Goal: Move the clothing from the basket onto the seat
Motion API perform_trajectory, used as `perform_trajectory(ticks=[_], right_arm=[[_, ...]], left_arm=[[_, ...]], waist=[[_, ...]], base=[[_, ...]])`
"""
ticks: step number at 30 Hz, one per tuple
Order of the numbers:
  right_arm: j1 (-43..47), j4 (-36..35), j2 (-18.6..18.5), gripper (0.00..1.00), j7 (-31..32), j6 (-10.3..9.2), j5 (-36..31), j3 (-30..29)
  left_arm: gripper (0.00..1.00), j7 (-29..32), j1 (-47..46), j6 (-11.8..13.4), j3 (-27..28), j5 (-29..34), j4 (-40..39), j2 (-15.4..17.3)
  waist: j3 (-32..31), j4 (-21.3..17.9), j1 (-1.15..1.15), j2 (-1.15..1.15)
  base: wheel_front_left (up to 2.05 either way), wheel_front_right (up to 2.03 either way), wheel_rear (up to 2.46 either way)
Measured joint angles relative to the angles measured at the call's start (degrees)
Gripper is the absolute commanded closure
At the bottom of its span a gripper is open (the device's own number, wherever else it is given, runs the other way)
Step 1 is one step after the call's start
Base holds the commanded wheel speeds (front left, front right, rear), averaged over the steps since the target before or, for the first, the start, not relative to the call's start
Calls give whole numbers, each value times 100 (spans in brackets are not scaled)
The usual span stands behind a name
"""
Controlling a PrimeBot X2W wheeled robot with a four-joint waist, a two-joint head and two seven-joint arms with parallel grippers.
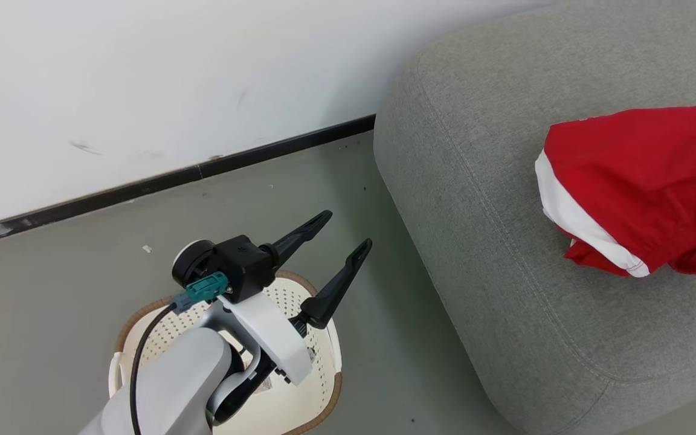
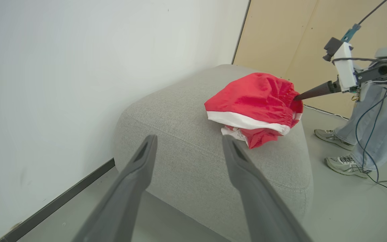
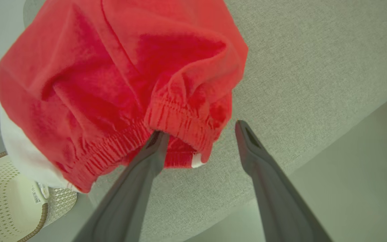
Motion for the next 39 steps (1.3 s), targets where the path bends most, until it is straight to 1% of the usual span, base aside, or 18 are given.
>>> perform_trajectory(ticks=[2,8,12,15,22,27,33,39], right_arm=[[82,-113,-144,0,111,0,89,29],[89,-586,-403,0,256,0,280,156],[85,-1013,-635,0,176,0,280,221],[86,-1300,-730,0,59,0,280,347],[87,-1974,-750,0,-432,0,350,568],[127,-2256,-760,0,-764,0,445,738],[310,-2547,-759,0,-1321,0,441,838],[337,-2775,-651,0,-1929,0,369,955]], left_arm=[[0,-8,58,2,25,-42,29,-7],[0,-125,193,16,85,-134,104,-30],[0,-200,275,66,136,-186,129,-46],[0,-212,352,116,194,-189,145,-46],[0,-319,485,280,356,-249,160,-29],[0,-348,591,363,479,-286,159,35],[0,-403,717,541,681,-343,131,124],[0,-456,858,676,872,-380,103,200]], waist=[[-90,0,0,0],[-336,13,0,0],[-480,47,0,0],[-574,93,0,0],[-738,278,0,0],[-817,454,0,0],[-878,689,0,0],[-920,942,0,0]], base=[[0,0,0],[0,0,0],[0,0,0],[0,0,0],[0,0,0],[0,0,0],[0,0,0],[0,0,0]])
